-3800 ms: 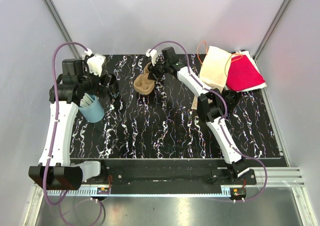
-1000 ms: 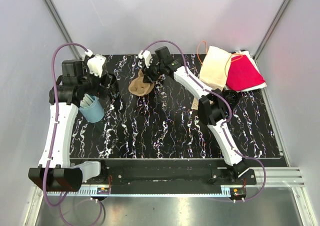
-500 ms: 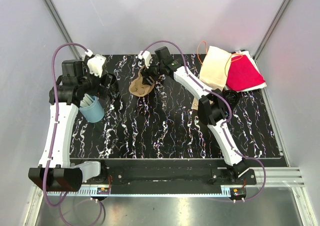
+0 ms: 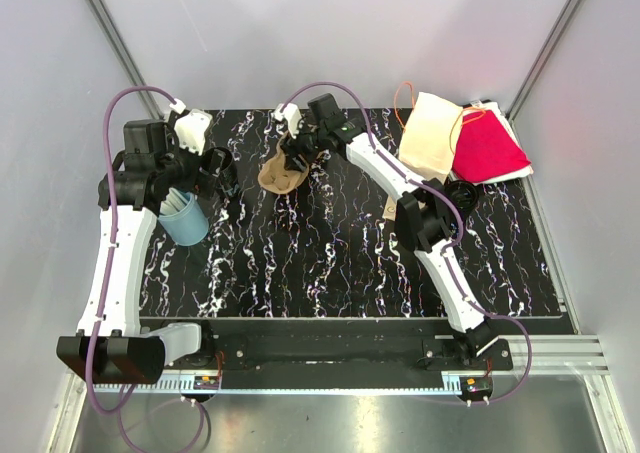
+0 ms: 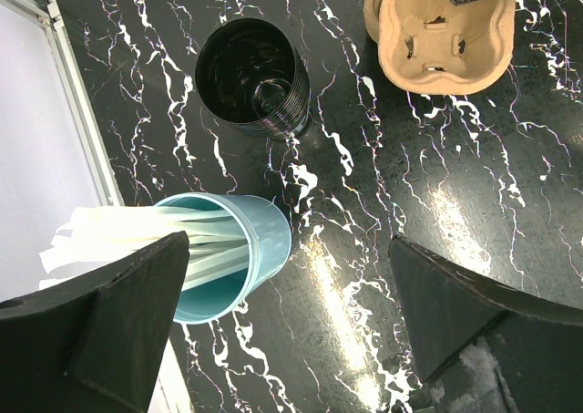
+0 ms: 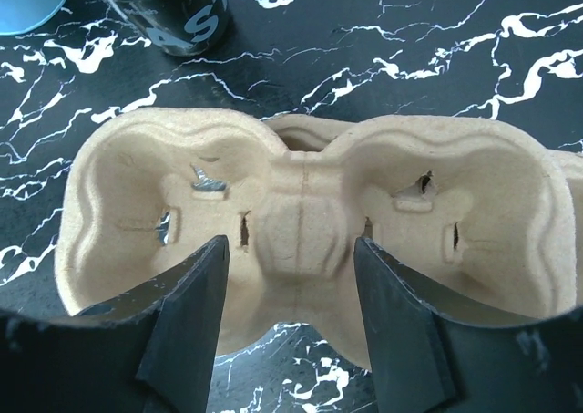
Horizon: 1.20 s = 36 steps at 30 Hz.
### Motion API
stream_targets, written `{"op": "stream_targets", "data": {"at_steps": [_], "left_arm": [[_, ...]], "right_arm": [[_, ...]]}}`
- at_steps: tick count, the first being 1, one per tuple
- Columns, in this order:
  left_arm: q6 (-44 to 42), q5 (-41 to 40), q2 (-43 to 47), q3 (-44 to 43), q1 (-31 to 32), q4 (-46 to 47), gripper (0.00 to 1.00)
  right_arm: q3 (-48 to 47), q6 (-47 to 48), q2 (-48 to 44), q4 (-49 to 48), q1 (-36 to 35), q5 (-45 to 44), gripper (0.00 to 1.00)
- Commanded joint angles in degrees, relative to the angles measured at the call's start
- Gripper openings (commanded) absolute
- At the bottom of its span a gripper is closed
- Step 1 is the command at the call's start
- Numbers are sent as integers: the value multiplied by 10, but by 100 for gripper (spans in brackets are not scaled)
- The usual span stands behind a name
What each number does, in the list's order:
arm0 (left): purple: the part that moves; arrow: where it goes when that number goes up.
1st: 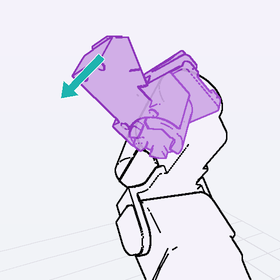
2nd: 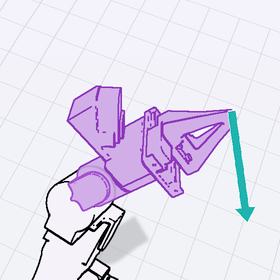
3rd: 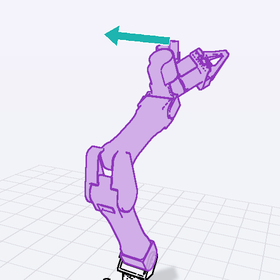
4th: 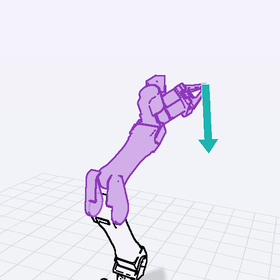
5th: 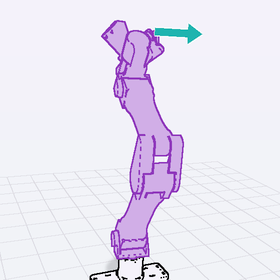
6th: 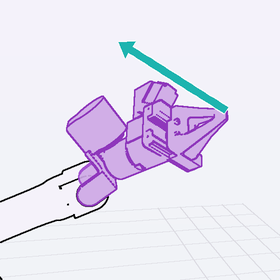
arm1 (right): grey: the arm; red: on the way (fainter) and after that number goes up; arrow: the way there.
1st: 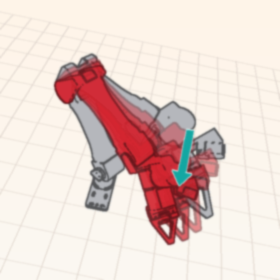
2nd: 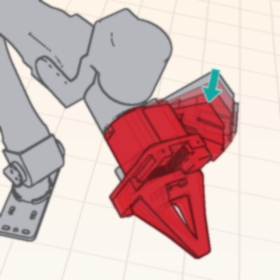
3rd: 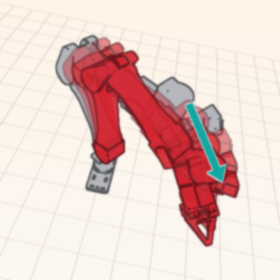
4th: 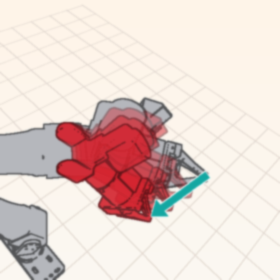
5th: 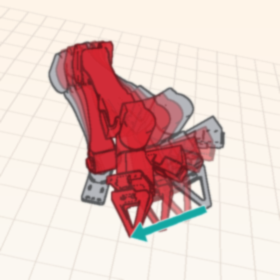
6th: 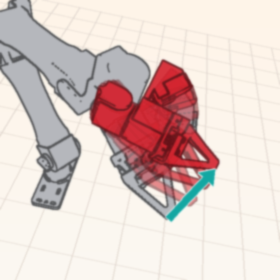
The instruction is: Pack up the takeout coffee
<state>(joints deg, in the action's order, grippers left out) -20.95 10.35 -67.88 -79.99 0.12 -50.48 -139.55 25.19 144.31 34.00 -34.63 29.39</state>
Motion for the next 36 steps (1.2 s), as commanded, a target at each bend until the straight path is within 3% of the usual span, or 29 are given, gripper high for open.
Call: {"op": "stream_targets", "data": {"at_steps": [1,17,25,36], "left_arm": [[4,14,3,1,0,27,99],[5,16,4,2,0,27,99],[5,13,2,2,0,27,99],[5,20,0,4,0,27,99]], "right_arm": [[-35,18,-5,27,-15,-11,63],[-136,38,62,72,-23,-99,67],[-133,54,60,102,-27,-79,69],[-97,51,9,110,-30,-69,45]]}}
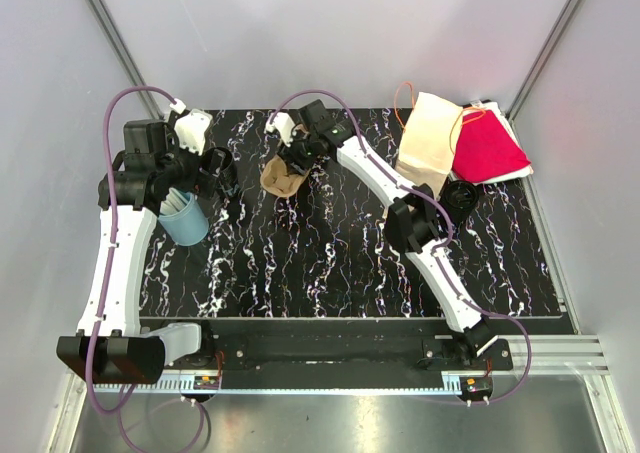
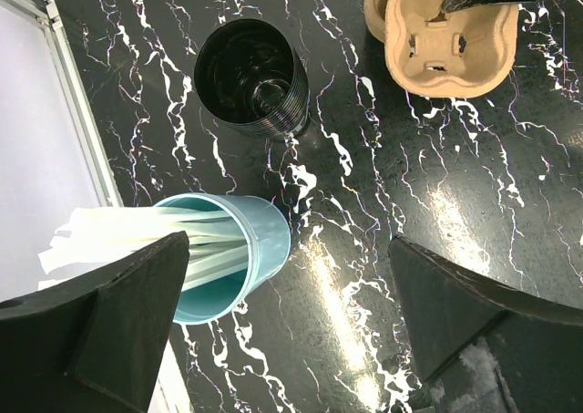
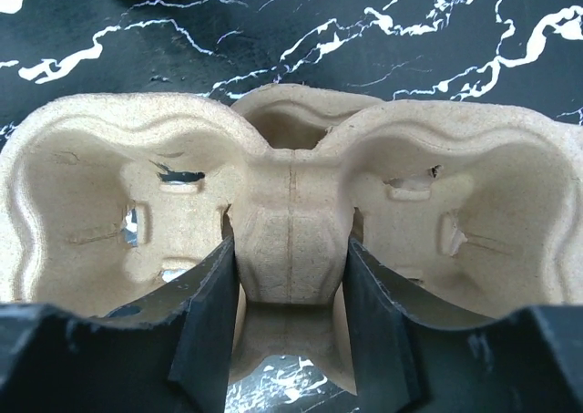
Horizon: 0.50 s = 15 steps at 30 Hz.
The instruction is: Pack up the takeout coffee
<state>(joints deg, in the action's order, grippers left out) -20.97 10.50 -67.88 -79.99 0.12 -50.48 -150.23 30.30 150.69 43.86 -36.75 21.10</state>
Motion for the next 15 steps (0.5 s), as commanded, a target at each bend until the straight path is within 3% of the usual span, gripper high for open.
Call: {"op": "stream_targets", "data": {"at_steps": [1,9,15], "left_arm": [[6,19,0,3,0,27,99],[6,20,6,3,0,26,99],[6,22,8,-6,0,24,99]], "right_arm": [[14,-2,-65,12,-9,17,45],[56,-3,-142,52,-12,28,44],[194,16,-257,80,-14,30,44]]}}
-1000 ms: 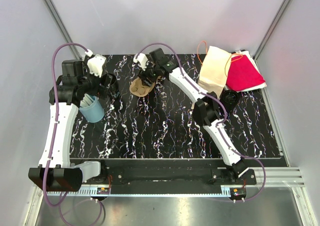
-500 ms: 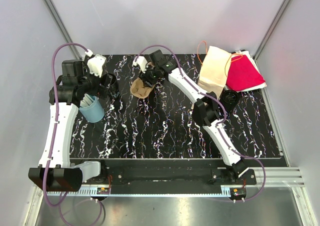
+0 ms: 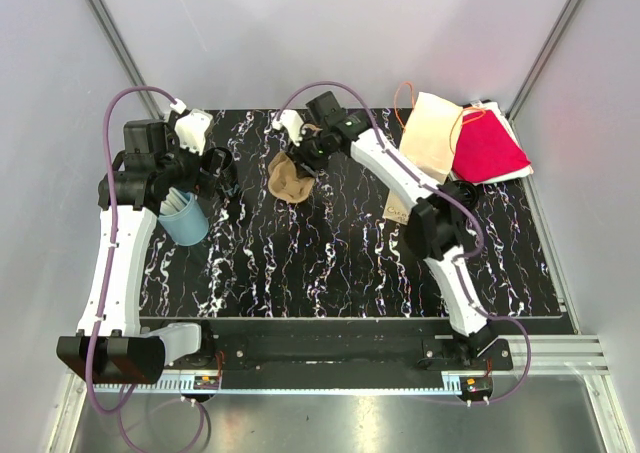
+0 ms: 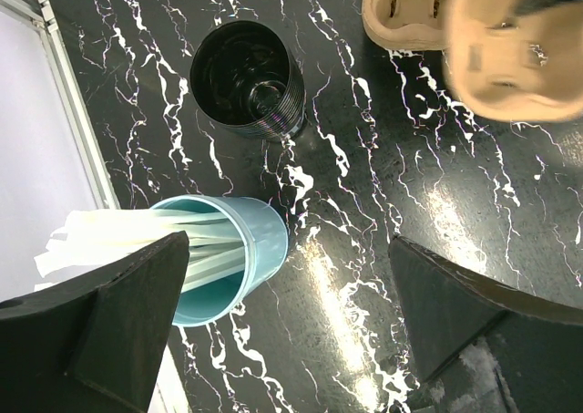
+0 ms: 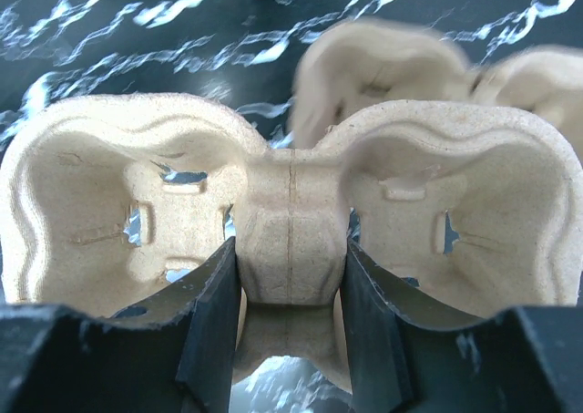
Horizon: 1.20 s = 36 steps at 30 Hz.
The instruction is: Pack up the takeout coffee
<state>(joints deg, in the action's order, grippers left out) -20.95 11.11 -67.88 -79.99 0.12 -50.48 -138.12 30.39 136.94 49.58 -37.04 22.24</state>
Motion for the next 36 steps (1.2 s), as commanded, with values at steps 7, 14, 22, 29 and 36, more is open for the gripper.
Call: {"op": "stream_targets", "data": {"at_steps": [7,14,22,29,36], "left_arm": [[6,25,12,-10,0,21,99],[8,28,17,-11,0,21,99],[6,20,27,-9,0,19,99],[2,15,31,-3,0,19,99],[1,8,34,-7,0,19,99]], "right_arm": [[368,1,-249,-107,-10,-11,43],[493,-26,-272,-185,-10,-46,42],[545,-41,-273,-201,-10,-53,43],[584,-49,-270,-216,-11,-69,44],[593,-51,-285,-204,-15,-76,57]]}}
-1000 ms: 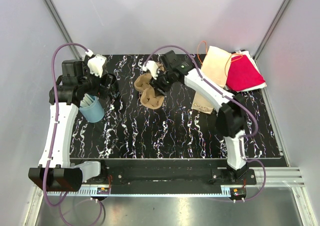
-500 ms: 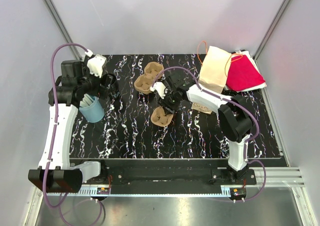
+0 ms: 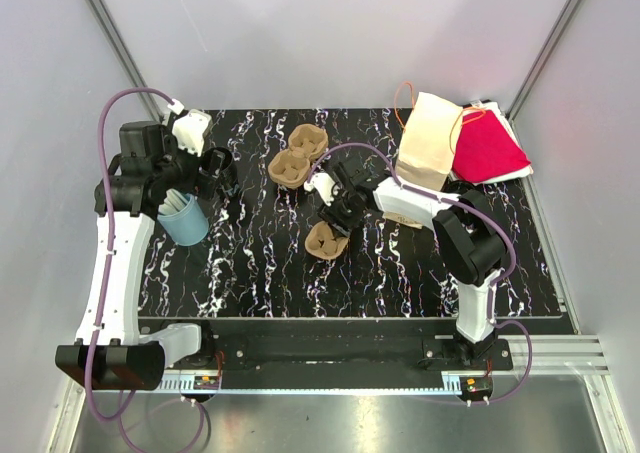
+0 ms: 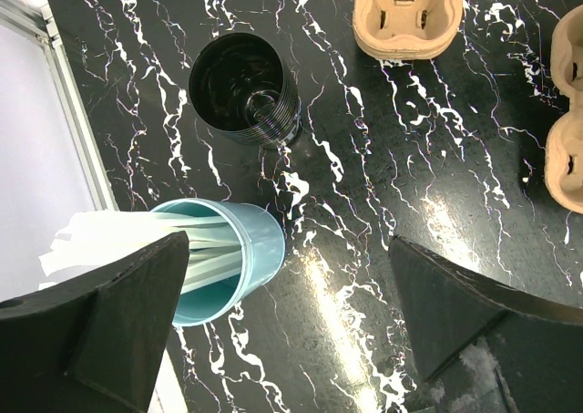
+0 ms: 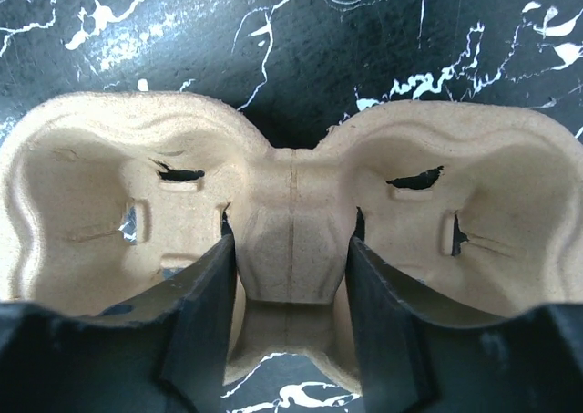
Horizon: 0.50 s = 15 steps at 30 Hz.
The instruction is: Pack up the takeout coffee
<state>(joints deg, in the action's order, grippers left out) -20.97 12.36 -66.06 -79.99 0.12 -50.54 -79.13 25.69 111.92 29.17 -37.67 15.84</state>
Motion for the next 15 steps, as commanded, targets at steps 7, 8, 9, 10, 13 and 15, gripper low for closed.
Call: {"op": "stream_targets", "data": {"at_steps": [7,8,9,10,13,15], "left_arm": [[1,-9,19,-6,0,19,99],[0,-9,19,-6,0,19,99],[-1,-9,20,-6,0,19,99],[0,-9,20,-4,0,19,99],[-1,-11,21,-3,0,19,99],[-2,-12,22,-2,0,19,99]], "right_arm": [[-46,3,-18,95,-11,-7,67],[-50,3,-14,100,-11,-10,69],[-53,3,-13,111,-11,-12,70],[-63,2,-9,116,-11,-14,70],[-83,-7,-5,136,-11,-13,71],[-92,-19,0,149,-12,-15,71]]}}
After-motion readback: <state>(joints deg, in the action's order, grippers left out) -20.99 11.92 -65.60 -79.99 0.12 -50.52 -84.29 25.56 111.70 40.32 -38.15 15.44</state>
